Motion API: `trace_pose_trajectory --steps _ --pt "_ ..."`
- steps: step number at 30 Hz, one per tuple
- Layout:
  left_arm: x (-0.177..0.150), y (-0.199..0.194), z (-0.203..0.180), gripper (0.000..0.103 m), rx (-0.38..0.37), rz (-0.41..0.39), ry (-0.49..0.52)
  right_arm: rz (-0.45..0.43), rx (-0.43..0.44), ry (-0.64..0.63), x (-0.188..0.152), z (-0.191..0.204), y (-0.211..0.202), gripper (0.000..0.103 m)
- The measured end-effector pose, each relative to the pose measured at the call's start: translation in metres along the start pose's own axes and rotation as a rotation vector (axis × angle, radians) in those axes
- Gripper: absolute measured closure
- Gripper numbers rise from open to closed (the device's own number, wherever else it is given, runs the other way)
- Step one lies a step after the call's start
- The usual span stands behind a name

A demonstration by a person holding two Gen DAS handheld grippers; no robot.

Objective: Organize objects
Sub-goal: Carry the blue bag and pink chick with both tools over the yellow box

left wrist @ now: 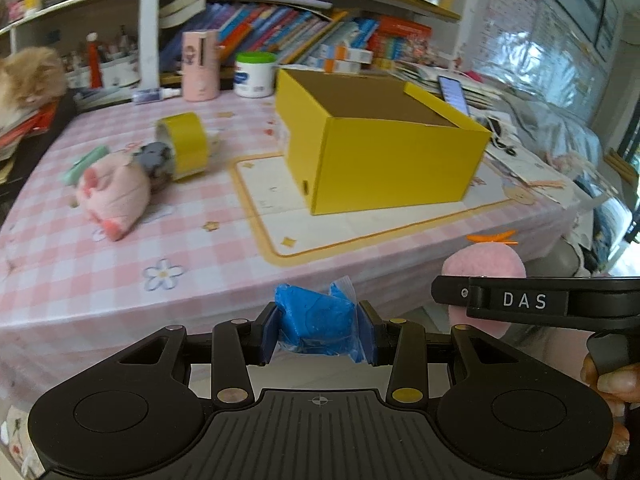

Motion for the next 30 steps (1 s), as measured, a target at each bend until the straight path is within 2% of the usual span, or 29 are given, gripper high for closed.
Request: trace_pose_trajectory --steps 9,20,24,30 --pt "0.015 0.019 -0.024 0.064 -0.047 0.007 0.046 -0.005 -0.054 0.050 0.007 -0.031 -0.002 0.043" --pt "0.034 0.035 -0.040 0.064 -0.057 -0.006 0.077 -0.009 -0.070 0.073 0.025 -0.053 0.004 0.043" --pt "0.047 0.036 -0.044 0.064 -0.046 -0.036 0.096 -0.024 -0.065 0.079 0.037 -0.059 0.006 0.043" --pt "0.080 0.037 -0.048 0.064 -0.027 -0.106 0.116 -0.108 -0.039 0.073 0.074 -0.066 0.000 0.043"
Point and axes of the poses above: each gripper's, at about its wrist camera, not at the fingertips, and y roughly the way its jaws point, z to its left, x to its top, the point moved 3 cm from there along y, roughly the way its jaws point, and after that the axes turned 5 degrees about y, right-handed, at the moved point
